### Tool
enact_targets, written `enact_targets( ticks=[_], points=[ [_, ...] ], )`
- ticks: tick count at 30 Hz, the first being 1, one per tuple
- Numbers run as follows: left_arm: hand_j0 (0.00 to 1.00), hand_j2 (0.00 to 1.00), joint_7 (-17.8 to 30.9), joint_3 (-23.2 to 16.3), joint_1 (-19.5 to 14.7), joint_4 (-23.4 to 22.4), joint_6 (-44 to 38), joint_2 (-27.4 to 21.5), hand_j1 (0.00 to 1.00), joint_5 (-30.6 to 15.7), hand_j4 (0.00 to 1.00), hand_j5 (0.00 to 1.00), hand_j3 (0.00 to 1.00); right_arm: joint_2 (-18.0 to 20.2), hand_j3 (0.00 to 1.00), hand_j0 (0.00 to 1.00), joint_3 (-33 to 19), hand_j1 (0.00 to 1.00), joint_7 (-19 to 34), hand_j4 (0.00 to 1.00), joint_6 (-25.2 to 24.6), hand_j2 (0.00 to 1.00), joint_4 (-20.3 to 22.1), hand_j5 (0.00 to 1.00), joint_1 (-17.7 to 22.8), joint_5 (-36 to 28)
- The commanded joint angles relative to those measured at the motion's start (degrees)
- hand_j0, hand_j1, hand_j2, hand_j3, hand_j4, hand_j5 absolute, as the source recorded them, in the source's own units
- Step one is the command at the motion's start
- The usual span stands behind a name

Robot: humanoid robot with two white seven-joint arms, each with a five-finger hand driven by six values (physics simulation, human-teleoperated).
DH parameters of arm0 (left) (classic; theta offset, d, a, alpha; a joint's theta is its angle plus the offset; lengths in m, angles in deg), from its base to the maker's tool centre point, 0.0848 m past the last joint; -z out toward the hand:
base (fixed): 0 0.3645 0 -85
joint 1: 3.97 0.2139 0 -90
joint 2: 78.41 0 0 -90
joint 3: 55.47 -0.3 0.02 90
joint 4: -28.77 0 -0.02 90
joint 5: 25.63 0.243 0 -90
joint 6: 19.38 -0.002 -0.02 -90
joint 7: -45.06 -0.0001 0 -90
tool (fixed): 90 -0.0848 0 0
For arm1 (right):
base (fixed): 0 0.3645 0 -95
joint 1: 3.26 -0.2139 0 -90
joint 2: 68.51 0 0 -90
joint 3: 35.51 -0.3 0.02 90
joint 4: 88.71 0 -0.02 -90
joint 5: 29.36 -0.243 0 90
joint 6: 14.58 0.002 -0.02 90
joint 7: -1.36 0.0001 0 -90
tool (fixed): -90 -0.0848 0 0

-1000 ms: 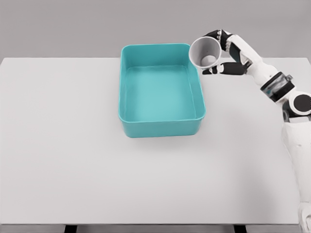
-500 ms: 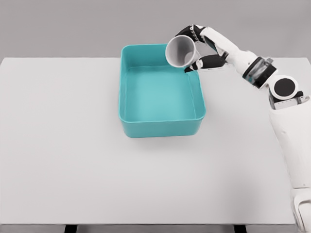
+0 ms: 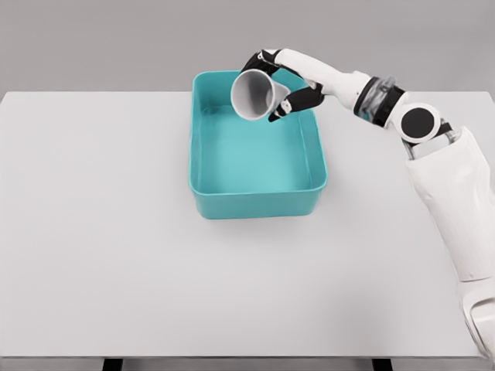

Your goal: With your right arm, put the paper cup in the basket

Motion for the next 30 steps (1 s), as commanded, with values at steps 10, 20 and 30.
enact_targets(
  ticks=[10, 20, 30],
  points=[
    [1.00, 1.00, 0.0, 0.0, 0.0, 0.0, 0.0, 0.0, 1.00, 0.0, 1.00, 1.00, 1.00, 0.1, 0.50, 0.50, 8.2, 0.50, 0.0, 0.50, -1.6, 0.50, 0.3, 0.50, -2.0, 5.0],
    [1.00, 1.00, 0.0, 0.0, 0.0, 0.0, 0.0, 0.0, 1.00, 0.0, 1.00, 1.00, 1.00, 2.6, 0.50, 0.50, 14.0, 0.50, 0.0, 0.50, -2.5, 0.50, 0.2, 0.50, -3.5, 5.5],
    [1.00, 1.00, 0.0, 0.0, 0.0, 0.0, 0.0, 0.0, 1.00, 0.0, 1.00, 1.00, 1.00, 3.5, 0.70, 0.70, 17.0, 0.70, 0.0, 0.70, -4.5, 0.70, 0.2, 0.70, -4.0, 7.0]
  ],
)
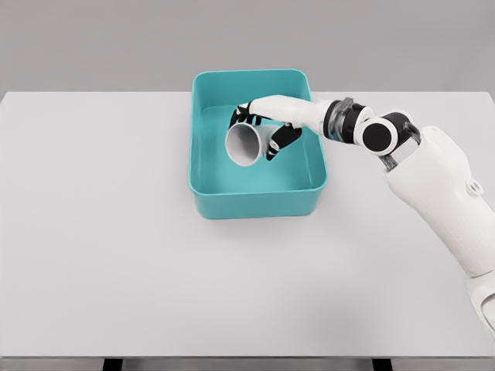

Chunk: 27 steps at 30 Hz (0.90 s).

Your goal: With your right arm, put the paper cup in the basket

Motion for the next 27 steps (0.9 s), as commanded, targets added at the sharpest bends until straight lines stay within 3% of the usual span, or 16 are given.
enact_targets(
  ticks=[1, 4, 9, 27],
  points=[
    [1.00, 1.00, 0.0, 0.0, 0.0, 0.0, 0.0, 0.0, 1.00, 0.0, 1.00, 1.00, 1.00, 0.0, 0.79, 0.79, 0.1, 0.79, 0.0, 0.79, -0.3, 0.79, 0.0, 0.79, 0.0, -0.2],
    [1.00, 1.00, 0.0, 0.0, 0.0, 0.0, 0.0, 0.0, 1.00, 0.0, 1.00, 1.00, 1.00, -0.1, 0.80, 0.80, 0.1, 0.80, 0.0, 0.80, -0.3, 0.80, 0.2, 0.80, 0.0, -0.2],
    [1.00, 1.00, 0.0, 0.0, 0.0, 0.0, 0.0, 0.0, 1.00, 0.0, 1.00, 1.00, 1.00, 2.3, 0.80, 0.80, 0.0, 0.80, 0.0, 0.80, -1.9, 0.80, 5.8, 0.80, 0.5, -0.3],
    [1.00, 1.00, 0.0, 0.0, 0.0, 0.0, 0.0, 0.0, 1.00, 0.0, 1.00, 1.00, 1.00, 3.5, 0.79, 0.79, 0.0, 0.79, 0.0, 0.79, -3.9, 0.79, 5.8, 0.79, -0.2, -0.3]
  ],
)
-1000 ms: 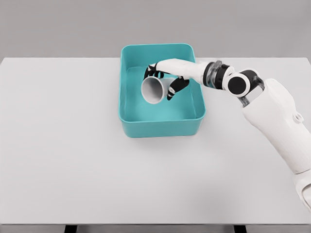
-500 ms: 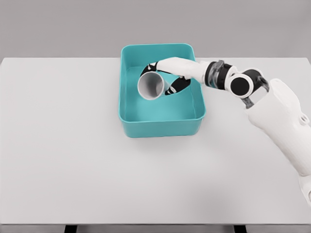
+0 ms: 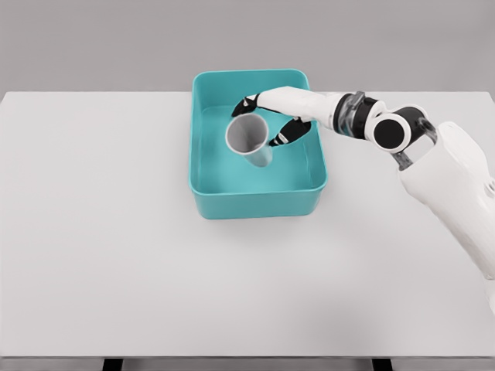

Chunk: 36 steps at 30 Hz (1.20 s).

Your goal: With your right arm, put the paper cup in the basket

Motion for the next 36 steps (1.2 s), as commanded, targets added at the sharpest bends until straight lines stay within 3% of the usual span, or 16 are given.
enact_targets(
  ticks=[1, 9, 10, 12, 15, 21, 23, 28, 36],
  points=[
    [1.00, 1.00, 0.0, 0.0, 0.0, 0.0, 0.0, 0.0, 1.00, 0.0, 1.00, 1.00, 1.00, 0.1, 0.79, 0.79, -0.2, 0.79, 0.0, 0.79, -0.9, 0.79, 0.1, 0.79, 0.0, -0.2],
    [1.00, 1.00, 0.0, 0.0, 0.0, 0.0, 0.0, 0.0, 1.00, 0.0, 1.00, 1.00, 1.00, 0.0, 0.81, 0.81, -0.5, 0.81, 0.0, 0.81, -1.5, 0.81, 0.1, 0.81, -1.7, -0.7],
    [1.00, 1.00, 0.0, 0.0, 0.0, 0.0, 0.0, 0.0, 1.00, 0.0, 1.00, 1.00, 1.00, 0.2, 0.87, 0.87, -0.7, 0.87, 0.0, 0.87, -1.7, 0.87, 0.2, 0.87, -1.6, -1.3],
    [1.00, 1.00, 0.0, 0.0, 0.0, 0.0, 0.0, 0.0, 1.00, 0.0, 1.00, 1.00, 1.00, 0.3, 0.95, 0.95, -8.0, 0.95, 0.0, 0.95, -1.2, 0.95, 1.4, 0.95, 0.3, -4.8],
    [1.00, 1.00, 0.0, 0.0, 0.0, 0.0, 0.0, 0.0, 1.00, 0.0, 1.00, 1.00, 1.00, 4.5, 0.97, 0.97, -10.9, 0.97, 0.0, 0.97, -1.1, 0.97, 5.2, 0.97, 2.5, -10.1],
    [1.00, 1.00, 0.0, 0.0, 0.0, 0.0, 0.0, 0.0, 1.00, 0.0, 1.00, 1.00, 1.00, 9.2, 0.98, 0.98, -20.5, 0.98, 0.0, 0.98, -0.1, 0.98, 11.8, 0.98, 11.6, -22.3],
    [1.00, 1.00, 0.0, 0.0, 0.0, 0.0, 0.0, 0.0, 1.00, 0.0, 1.00, 1.00, 1.00, 11.0, 0.98, 0.98, -25.3, 0.98, 0.0, 0.98, 2.1, 0.98, 14.6, 0.98, 17.1, -25.2],
    [1.00, 1.00, 0.1, 0.1, 0.0, 0.0, 0.0, 0.0, 1.00, -0.2, 1.00, 1.00, 1.00, 12.5, 0.98, 0.98, -31.1, 0.98, 0.0, 0.98, 2.6, 0.98, 20.5, 0.98, 26.5, -25.5],
    [1.00, 1.00, 0.1, 0.0, 0.0, 0.0, 0.0, 0.0, 1.00, 0.2, 1.00, 1.00, 1.00, 15.0, 0.99, 0.99, -38.2, 0.99, 0.0, 0.99, 4.5, 0.99, 21.2, 0.99, 36.2, -25.5]
  ],
)
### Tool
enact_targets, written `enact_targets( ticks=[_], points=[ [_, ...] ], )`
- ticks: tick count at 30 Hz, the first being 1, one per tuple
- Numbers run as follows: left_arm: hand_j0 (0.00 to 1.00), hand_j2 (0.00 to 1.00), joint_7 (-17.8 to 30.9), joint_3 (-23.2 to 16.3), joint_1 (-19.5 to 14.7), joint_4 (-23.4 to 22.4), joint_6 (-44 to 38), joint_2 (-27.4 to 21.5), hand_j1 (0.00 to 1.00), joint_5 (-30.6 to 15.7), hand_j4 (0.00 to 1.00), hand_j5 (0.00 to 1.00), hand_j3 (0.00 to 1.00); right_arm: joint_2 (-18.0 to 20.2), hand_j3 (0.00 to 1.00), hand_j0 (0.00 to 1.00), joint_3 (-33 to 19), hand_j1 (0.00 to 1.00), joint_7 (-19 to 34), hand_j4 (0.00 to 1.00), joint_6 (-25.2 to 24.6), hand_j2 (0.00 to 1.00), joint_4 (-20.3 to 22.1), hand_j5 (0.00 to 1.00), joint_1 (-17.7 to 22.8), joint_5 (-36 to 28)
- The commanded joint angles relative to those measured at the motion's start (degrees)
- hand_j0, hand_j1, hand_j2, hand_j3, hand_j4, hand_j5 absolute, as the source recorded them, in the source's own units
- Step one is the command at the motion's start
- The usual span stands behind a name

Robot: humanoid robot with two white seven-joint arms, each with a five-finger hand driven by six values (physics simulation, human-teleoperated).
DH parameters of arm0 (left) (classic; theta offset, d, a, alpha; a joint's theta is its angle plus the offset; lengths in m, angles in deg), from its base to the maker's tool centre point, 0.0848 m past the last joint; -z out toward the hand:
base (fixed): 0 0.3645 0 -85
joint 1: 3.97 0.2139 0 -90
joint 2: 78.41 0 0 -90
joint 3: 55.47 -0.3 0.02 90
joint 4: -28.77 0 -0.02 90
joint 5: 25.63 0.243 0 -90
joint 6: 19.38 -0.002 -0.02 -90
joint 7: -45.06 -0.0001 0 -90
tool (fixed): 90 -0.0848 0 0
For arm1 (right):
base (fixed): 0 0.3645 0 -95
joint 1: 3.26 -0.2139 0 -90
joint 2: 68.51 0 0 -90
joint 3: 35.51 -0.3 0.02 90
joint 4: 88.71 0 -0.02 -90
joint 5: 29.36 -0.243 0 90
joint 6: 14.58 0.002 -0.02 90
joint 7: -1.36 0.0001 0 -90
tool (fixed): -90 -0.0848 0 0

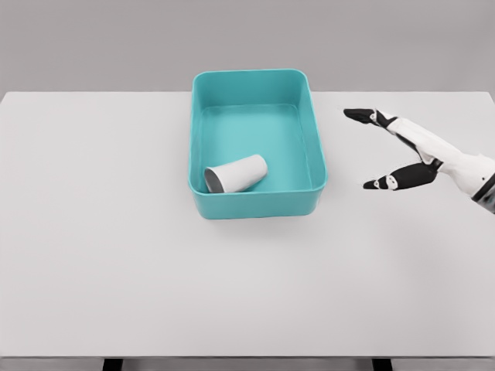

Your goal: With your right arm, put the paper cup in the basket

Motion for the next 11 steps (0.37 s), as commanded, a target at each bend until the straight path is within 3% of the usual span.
enact_targets(
  ticks=[1, 11],
  points=[
    [1.00, 1.00, 0.0, 0.0, 0.0, 0.0, 0.0, 0.0, 1.00, 0.0, 1.00, 1.00, 1.00, 0.9, 0.99, 0.99, -2.5, 0.99, 0.0, 0.99, 0.5, 0.99, 0.3, 0.99, 0.0, -0.4],
    [1.00, 1.00, 0.0, 0.0, -0.2, 0.0, 0.4, 0.0, 1.00, 0.1, 1.00, 1.00, 1.00, 1.4, 1.00, 1.00, -3.9, 1.00, 0.0, 1.00, 0.8, 1.00, -0.2, 1.00, 2.3, -0.3]
  ],
)
